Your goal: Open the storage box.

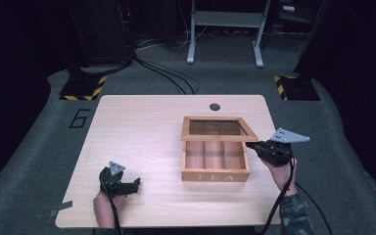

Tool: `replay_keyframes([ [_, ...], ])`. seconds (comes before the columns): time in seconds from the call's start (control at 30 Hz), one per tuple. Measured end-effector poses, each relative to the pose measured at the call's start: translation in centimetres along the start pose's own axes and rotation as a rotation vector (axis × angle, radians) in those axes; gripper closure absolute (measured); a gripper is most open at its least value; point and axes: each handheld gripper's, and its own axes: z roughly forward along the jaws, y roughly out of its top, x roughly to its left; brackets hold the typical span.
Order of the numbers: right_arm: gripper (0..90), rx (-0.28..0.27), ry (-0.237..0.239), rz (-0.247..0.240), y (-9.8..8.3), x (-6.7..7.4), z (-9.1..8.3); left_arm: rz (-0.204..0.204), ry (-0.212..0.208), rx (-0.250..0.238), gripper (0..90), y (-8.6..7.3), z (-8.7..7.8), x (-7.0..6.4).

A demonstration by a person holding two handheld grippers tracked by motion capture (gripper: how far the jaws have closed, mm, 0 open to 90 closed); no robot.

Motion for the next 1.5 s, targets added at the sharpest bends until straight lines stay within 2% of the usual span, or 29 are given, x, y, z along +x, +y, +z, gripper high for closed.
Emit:
replay_keyframes([
  [0.67,85.6,-0.010,0.007,-0.002,2.1,-1.0,0.4,0.000,0.000,0.000,4.4,0.0,0.0,0.0],
  [0.73,85.7,-0.009,0.009,-0.013,2.3,-1.1,0.5,0.001,0.000,0.000,4.4,0.0,0.0,0.0],
  [1.5,86.1,-0.006,0.010,-0.013,5.0,-2.8,1.9,0.004,0.002,-0.001,4.4,0.0,0.0,0.0],
])
